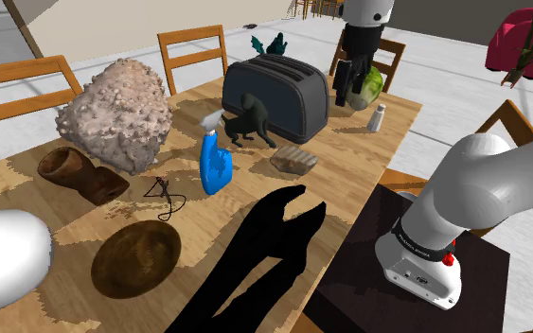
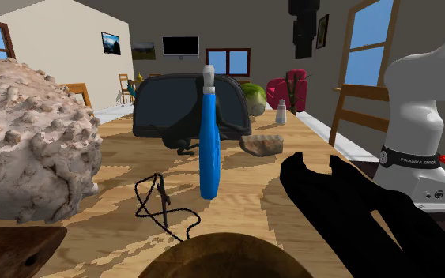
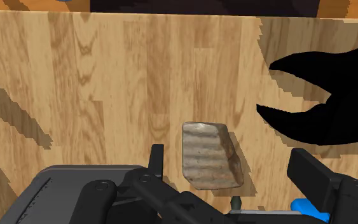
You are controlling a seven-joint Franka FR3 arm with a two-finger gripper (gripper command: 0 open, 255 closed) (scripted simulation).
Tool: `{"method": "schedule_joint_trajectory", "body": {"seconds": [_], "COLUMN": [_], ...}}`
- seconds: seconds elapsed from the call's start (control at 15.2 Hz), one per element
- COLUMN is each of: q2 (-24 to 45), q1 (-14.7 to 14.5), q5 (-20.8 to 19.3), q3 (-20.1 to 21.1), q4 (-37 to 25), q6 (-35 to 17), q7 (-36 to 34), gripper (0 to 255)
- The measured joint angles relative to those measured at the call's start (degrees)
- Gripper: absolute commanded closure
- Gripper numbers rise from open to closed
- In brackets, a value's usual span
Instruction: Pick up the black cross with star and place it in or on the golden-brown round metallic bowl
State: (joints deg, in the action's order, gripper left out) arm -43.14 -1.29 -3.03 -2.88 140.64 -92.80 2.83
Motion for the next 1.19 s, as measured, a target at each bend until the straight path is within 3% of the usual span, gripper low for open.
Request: {"method": "schedule_joint_trajectory", "body": {"seconds": [0.2,0.66,1.19], "q2": [-0.07,5.84,16.40], "q1": [-0.64,-4.10,-5.57], "q5": [0.52,2.75,0.49], "q3": [1.52,10.64,21.38], "q4": [1.08,2.00,0.02], "q6": [-1.71,-12.29,-24.33], "q7": [-1.40,-10.07,-21.23], "gripper": [0,0,0]}}
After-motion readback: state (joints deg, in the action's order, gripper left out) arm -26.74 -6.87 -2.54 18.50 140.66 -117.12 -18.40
